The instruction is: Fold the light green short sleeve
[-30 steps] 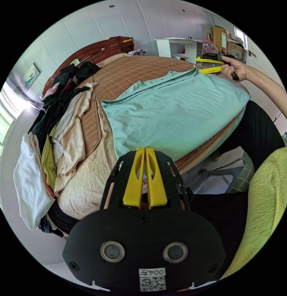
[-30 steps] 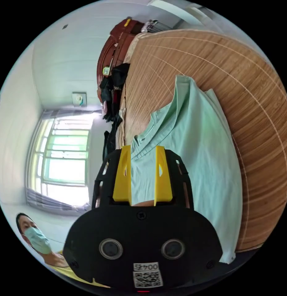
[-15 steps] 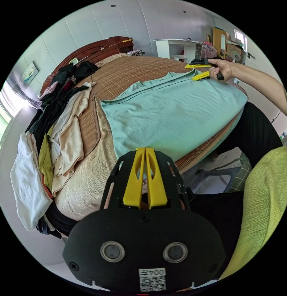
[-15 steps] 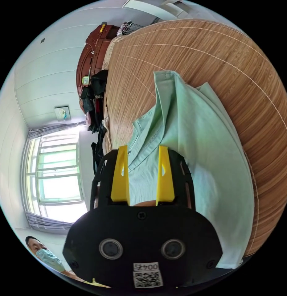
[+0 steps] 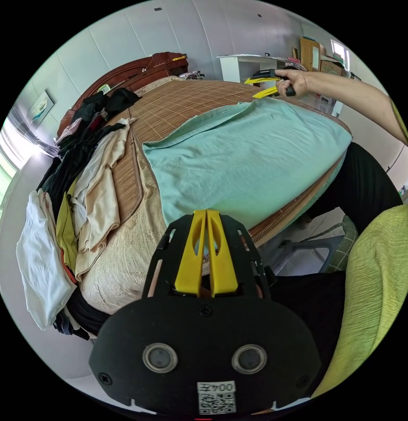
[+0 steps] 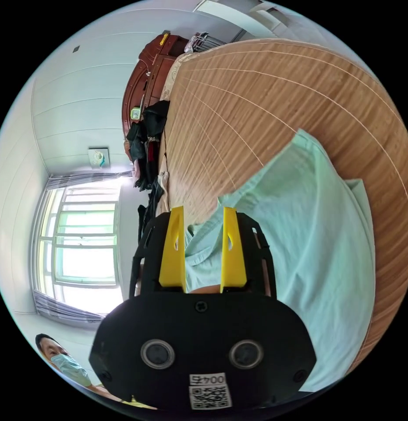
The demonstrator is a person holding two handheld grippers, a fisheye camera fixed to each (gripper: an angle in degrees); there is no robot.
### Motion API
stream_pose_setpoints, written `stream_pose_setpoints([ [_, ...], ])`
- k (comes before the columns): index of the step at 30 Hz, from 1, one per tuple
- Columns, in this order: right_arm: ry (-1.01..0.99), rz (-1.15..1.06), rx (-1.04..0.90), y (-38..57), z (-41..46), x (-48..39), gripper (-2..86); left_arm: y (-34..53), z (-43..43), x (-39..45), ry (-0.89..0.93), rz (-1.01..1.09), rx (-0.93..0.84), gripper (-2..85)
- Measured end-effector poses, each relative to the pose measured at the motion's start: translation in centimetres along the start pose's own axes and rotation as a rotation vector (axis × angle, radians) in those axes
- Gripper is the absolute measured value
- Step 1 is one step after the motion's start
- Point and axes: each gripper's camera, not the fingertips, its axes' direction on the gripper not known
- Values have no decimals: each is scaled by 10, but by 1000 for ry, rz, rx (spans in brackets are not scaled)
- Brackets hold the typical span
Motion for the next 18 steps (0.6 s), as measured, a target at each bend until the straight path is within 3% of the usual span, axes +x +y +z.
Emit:
stream_pose_setpoints([
  [5, 37, -163, -30, -6, 5, -47, 113, 1, 2, 4, -12, 3, 0, 2],
  [9, 36, -303, -259, 24, 51, -80, 115, 1, 3, 7, -17, 5, 1, 2],
  [13, -45, -228, -355, 38, 90, -81, 128, 2, 5, 8, -14, 4, 2, 3],
  [18, 5, -158, -391, 37, 120, -88, 137, 3, 8, 10, -18, 8, 3, 3],
])
